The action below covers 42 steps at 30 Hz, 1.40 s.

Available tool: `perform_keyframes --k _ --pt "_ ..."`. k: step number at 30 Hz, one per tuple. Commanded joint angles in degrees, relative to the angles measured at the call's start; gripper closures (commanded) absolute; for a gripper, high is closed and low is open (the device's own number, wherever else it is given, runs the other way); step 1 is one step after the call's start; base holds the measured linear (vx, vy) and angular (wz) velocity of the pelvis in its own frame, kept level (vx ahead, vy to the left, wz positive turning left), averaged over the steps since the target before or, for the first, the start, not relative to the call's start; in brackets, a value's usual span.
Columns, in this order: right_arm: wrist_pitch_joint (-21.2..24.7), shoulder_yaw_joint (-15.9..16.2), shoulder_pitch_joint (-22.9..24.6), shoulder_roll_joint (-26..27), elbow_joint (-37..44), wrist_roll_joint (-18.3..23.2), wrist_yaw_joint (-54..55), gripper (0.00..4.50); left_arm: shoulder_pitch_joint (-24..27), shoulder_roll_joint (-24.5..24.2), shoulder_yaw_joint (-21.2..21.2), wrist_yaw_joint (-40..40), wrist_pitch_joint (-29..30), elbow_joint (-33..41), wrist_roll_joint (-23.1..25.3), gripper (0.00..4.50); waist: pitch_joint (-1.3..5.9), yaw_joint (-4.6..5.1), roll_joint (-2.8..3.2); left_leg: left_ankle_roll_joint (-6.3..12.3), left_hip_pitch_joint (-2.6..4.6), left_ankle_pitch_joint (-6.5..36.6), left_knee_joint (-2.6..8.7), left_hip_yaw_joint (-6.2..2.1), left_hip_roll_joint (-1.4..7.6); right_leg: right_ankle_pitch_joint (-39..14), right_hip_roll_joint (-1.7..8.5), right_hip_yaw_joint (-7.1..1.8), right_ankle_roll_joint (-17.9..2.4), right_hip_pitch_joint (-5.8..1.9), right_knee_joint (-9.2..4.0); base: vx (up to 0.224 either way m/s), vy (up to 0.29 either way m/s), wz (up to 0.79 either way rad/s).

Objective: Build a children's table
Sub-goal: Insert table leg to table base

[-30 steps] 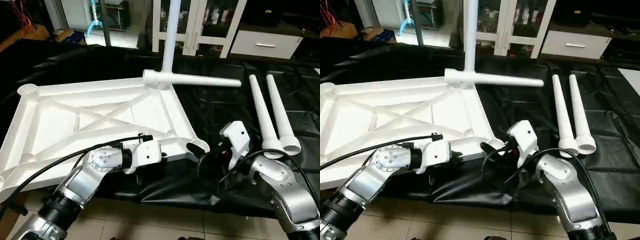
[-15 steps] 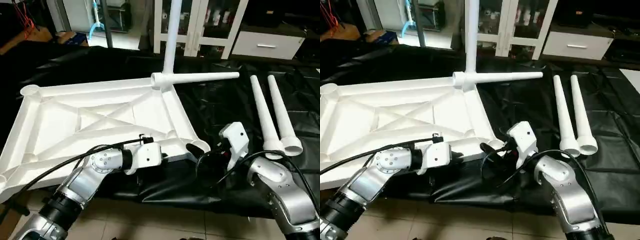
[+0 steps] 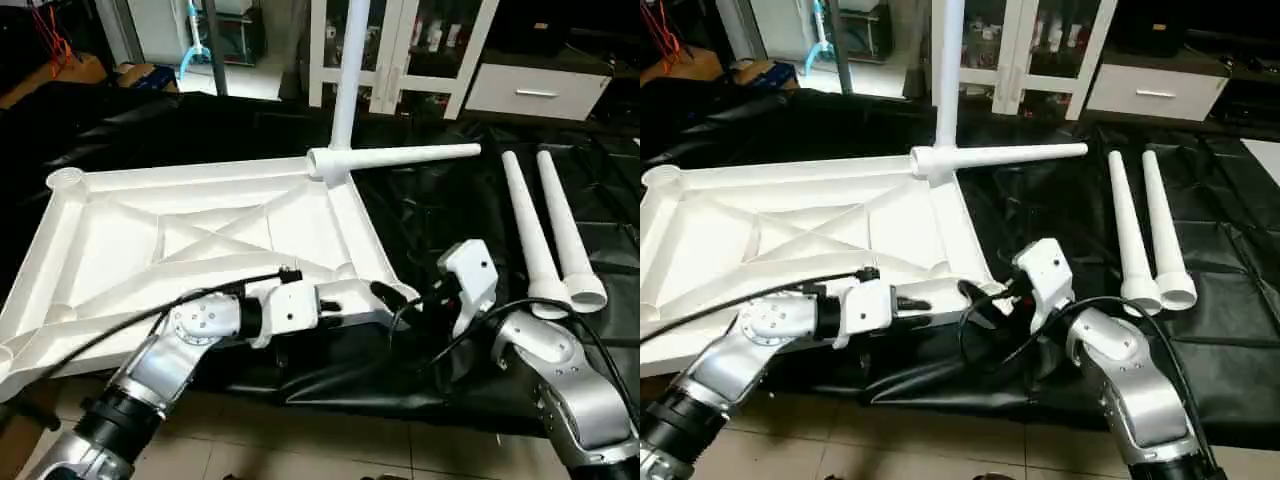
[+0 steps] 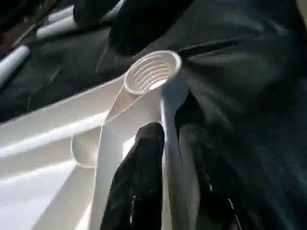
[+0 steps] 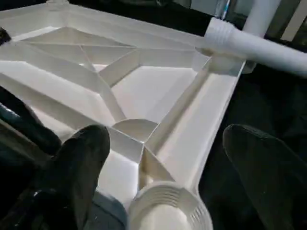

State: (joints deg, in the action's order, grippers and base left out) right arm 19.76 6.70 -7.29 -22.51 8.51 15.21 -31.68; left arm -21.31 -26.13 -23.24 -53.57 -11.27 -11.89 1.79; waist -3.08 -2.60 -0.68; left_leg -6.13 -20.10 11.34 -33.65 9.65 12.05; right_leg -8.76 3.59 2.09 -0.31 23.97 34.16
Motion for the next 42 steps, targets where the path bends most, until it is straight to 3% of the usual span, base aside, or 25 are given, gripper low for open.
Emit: perform_keyframes --k 1,3,4,5,9,11,15,19,23,26,29,30,38,42 --pt "0.5 -1.3 -0.7 0.2 0.5 -0.2 0.4 0.25 0.3 -1.8 -0.9 -1.3 -4.1 -0.6 1.7 3.39 3.77 -0.05 -0.06 1.81 -0.29 10.8 3.7 0.38 0.47 -14.2 2.78 -1.91 -8.9 -3.12 -3.55 0.0 0.0 0.0" --pt "0.4 -1.3 -0.8 0.2 0.4 -0.2 0.5 0.25 0.3 -2.3 -1.5 -1.3 -6.0 -1.6 2.8 3.34 3.73 0.0 -0.05 1.62 -0.22 11.3 3.74 0.37 0.47 -15.3 2.72 -1.91 -8.3 -3.04 -3.67 0.0 0.0 0.0" --pt "0.4 -1.3 -0.8 0.3 0.4 -0.3 0.5 0.25 0.4 -2.4 -1.6 -1.4 -6.7 -2.0 3.1 3.7 3.71 0.06 -0.04 1.56 -0.19 11.5 3.77 0.37 0.49 -15.6 2.69 -1.9 -8.1 -3.0 -3.73 0.0 0.0 0.0" --pt "0.4 -1.3 -0.8 0.3 0.4 -0.3 0.5 0.25 0.4 -2.7 -1.9 -1.9 -7.2 -2.3 3.5 3.7 3.7 0.08 0.02 1.28 -0.15 11.8 3.81 0.33 0.52 -15.8 2.71 -1.93 -8.0 -2.98 -3.67 0.0 0.0 0.0" --pt "0.5 -1.4 -0.9 0.3 0.4 -0.2 0.8 0.25 -0.2 -3.1 -2.8 -1.1 -8.0 -4.0 6.0 3.73 3.72 0.16 0.09 0.82 -0.05 12.2 3.79 0.36 0.53 -15.3 2.72 -1.99 -8.3 -2.97 -3.61 0.0 0.0 0.0" --pt "0.6 -1.5 -1.0 0.3 0.4 -0.2 0.9 0.25 -0.5 -2.9 -2.6 -0.5 -7.9 -4.3 6.1 4.1 3.76 0.14 0.07 0.77 -0.11 11.9 3.77 0.35 0.54 -14.7 2.75 -2.01 -8.7 -3.04 -3.5 0.0 0.0 0.0" --pt "0.6 -1.7 -1.0 0.4 0.4 -0.2 1.0 0.25 -1.6 -2.0 -2.4 0.3 -8.4 -6.4 6.8 4.13 3.74 0.15 0.33 0.66 -0.07 12.5 3.69 0.35 0.45 -15.0 2.73 -2.0 -8.9 -3.01 -3.6 0.0 0.0 0.0" --pt "0.6 -1.8 -0.7 0.3 0.7 -0.1 1.1 0.25 -2.1 0.4 -0.4 -0.5 -6.0 -5.3 2.0 4.13 3.75 0.0 0.25 0.43 -0.02 12.9 3.64 0.38 0.49 -15.2 2.9 -2.01 -9.6 -3.0 -3.52 0.0 0.0 0.0" --pt "0.6 -2.0 -0.4 0.2 0.8 -0.1 1.1 0.25 -2.0 1.0 0.3 -1.8 -2.5 -3.8 -0.1 3.78 3.72 0.05 0.19 0.67 -0.1 13.4 3.61 0.37 0.44 -16.1 2.77 -1.93 -9.4 -3.01 -3.63 0.0 0.0 0.0" --pt "0.7 -2.0 -0.3 0.2 0.8 -0.1 1.1 0.25 -2.5 0.9 -0.1 -1.2 -3.3 -5.1 1.5 3.39 3.73 0.18 0.17 0.89 -0.17 13.0 3.6 0.3 0.38 -16.7 2.68 -1.9 -8.6 -3.03 -3.74 0.0 0.0 0.0" --pt "0.7 -2.0 -0.3 0.2 0.8 -0.3 1.1 0.25 -3.3 1.0 -0.4 -0.3 -3.6 -7.6 3.3 3.28 3.75 0.26 0.23 0.85 -0.16 13.1 3.61 0.27 0.34 -16.8 2.64 -1.88 -8.3 -3.09 -3.77 0.0 0.0 0.0" --pt "0.7 -1.9 -0.3 0.2 0.8 -0.3 1.1 0.25 -3.8 1.0 -0.6 0.8 -4.2 -8.7 4.8 2.97 3.78 0.26 0.19 0.88 -0.14 12.9 3.57 0.28 0.31 -16.8 2.65 -1.9 -8.2 -3.08 -3.79 0.0 0.0 0.0" --pt "0.7 -1.8 0.0 0.2 1.0 -0.4 1.1 0.25 -5.6 0.6 -2.1 2.9 -2.7 -12.4 8.7 2.97 3.82 0.1 0.41 0.87 -0.02 12.8 3.54 0.25 0.38 -15.3 2.71 -1.91 -9.1 -3.07 -3.67 0.0 0.0 0.0" --pt "0.7 -1.8 0.1 0.1 1.1 -0.4 1.1 0.25 -5.9 0.6 -2.5 0.6 -2.2 -13.5 9.0 3.14 3.65 0.1 0.37 0.75 -0.04 14.5 3.62 0.22 0.26 -20.3 2.84 -1.86 -7.8 -2.97 -4.23 0.0 0.0 0.0"
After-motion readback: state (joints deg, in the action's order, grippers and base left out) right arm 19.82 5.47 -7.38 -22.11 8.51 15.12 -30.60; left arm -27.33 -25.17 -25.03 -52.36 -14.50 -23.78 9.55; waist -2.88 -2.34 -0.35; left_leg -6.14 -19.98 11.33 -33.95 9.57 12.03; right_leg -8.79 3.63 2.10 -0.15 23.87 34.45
